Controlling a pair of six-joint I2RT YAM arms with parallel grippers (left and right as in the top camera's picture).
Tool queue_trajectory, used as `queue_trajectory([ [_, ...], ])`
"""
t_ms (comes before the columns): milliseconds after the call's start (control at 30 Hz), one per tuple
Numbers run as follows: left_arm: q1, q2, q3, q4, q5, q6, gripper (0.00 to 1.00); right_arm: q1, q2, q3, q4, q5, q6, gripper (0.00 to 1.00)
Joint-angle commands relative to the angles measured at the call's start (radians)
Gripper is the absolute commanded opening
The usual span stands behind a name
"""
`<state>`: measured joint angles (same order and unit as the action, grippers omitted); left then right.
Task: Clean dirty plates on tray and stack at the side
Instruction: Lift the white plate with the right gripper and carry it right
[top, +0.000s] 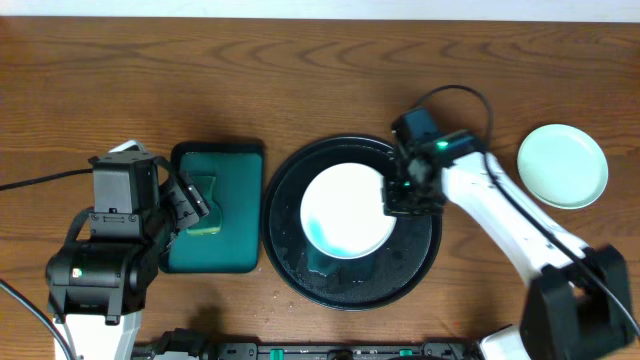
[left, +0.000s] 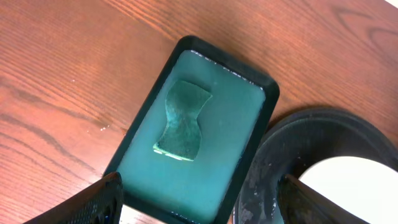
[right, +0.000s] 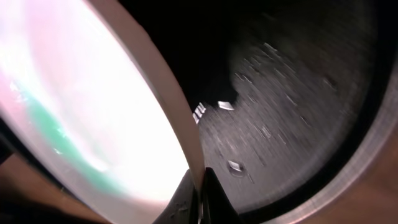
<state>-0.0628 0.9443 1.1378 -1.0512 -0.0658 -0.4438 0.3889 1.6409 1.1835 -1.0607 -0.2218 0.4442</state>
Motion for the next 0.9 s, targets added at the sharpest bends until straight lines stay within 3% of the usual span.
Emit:
queue_trajectory([
  [0, -0.002, 0.004, -0.008, -0.015, -0.001, 0.005, 0.79, -0.066, -0.067, 0.000, -0.080, -0.031, 0.041, 0.01],
  [267, -0.002, 0.004, -0.008, -0.033, 0.013, 0.005, 0.79, -0.173, -0.085, -0.002, -0.290, -0.350, -0.277, 0.01],
  [433, -0.002, 0.004, -0.008, -0.033, 0.013, -0.005, 0.79, -0.159, -0.085, -0.002, -0.235, -0.528, -0.394, 0.01],
  [567, -0.002, 0.004, -0.008, -0.041, 0.013, -0.005, 0.79, -0.156, -0.085, -0.002, -0.072, -0.510, -0.376, 0.02],
  [700, -0.002, 0.004, -0.008, -0.045, 0.013, -0.005, 0.79, -0.159, -0.085, -0.002, 0.105, -0.352, -0.274, 0.01],
  [867, -0.002, 0.005, -0.008, -0.047, 0.013, -0.005, 0.79, -0.158, -0.085, -0.001, 0.167, -0.167, -0.259, 0.02],
])
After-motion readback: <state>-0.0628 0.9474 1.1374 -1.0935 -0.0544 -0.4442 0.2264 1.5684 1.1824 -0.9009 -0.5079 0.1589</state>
